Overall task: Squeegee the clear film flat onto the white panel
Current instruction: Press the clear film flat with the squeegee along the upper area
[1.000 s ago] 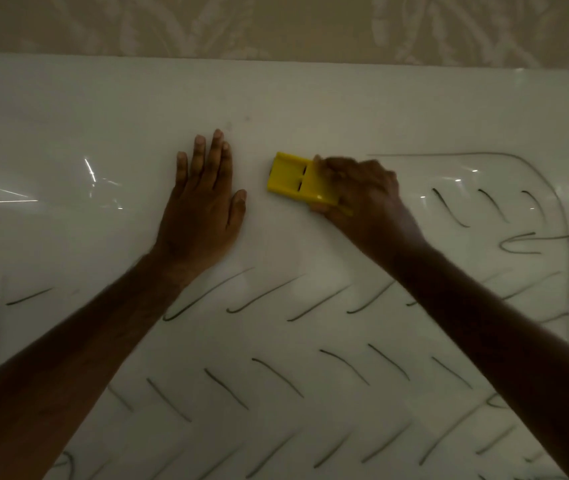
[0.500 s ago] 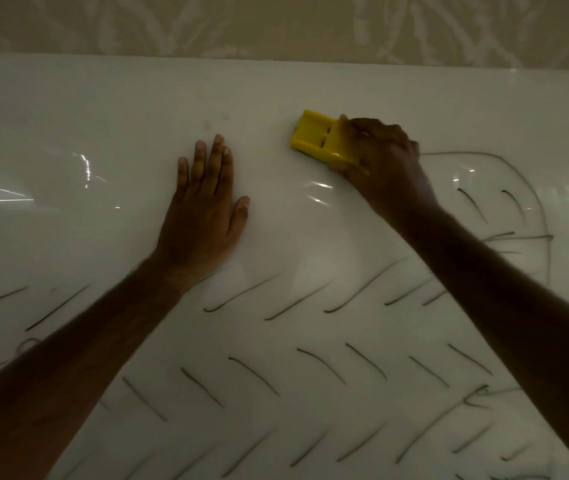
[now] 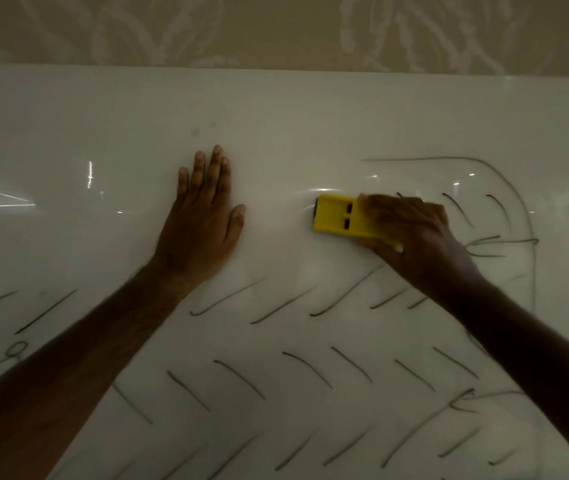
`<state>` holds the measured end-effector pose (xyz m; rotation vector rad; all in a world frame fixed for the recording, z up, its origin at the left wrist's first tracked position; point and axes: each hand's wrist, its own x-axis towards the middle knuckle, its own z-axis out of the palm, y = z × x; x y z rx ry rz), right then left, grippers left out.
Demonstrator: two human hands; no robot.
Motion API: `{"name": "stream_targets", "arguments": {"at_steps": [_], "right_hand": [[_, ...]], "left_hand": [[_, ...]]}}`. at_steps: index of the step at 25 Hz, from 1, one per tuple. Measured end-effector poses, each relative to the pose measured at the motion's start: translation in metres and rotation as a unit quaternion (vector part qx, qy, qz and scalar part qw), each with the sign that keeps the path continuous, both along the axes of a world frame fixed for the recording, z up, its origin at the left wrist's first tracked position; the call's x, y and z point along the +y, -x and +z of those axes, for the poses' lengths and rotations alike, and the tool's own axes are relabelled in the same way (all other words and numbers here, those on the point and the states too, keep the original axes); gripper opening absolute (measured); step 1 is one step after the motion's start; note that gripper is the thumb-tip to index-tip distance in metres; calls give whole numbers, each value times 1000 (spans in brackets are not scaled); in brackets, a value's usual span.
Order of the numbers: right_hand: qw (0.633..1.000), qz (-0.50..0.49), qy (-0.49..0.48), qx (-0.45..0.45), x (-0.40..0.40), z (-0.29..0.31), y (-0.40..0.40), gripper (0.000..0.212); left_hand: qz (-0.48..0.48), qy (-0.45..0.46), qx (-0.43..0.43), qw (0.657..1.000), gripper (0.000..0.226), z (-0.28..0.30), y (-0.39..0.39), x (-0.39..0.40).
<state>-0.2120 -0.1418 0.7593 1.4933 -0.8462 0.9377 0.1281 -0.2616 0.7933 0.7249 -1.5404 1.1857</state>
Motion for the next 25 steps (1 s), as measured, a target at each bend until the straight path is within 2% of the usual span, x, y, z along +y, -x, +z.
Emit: {"name": "stream_targets", "arguments": {"at_steps": [3, 5, 9, 12, 14, 18, 21, 23, 25], "right_hand": [[996, 2, -4, -91, -4, 47, -2, 66], [994, 17, -13, -112, -11, 69, -19, 67], [998, 22, -10, -54, -17, 38, -38, 64], [1000, 17, -8, 2, -9, -8, -19, 59], [1000, 6, 1, 27, 1, -19, 3, 58], [1000, -5, 8, -25, 6, 29, 35, 61], [997, 4, -3, -83, 0, 82, 21, 65], [995, 15, -13, -96, -7, 91, 4, 65], [997, 16, 3, -82, -11, 76, -1, 64]], "left_hand": [[-1, -1, -1, 1000, 74, 1, 9, 2], [-5, 4, -3, 1000, 74, 4, 17, 3], [-6, 3, -9, 1000, 73, 8, 26, 5], [-3, -2, -8, 1000, 73, 7, 28, 5], [-3, -2, -10, 1000, 73, 4, 30, 5], [2, -10, -19, 1000, 76, 4, 36, 9], [-2, -2, -41, 999, 76, 10, 49, 14], [-5, 0, -40, 999, 75, 14, 60, 16], [-9, -1, -38, 999, 75, 15, 67, 16]]}}
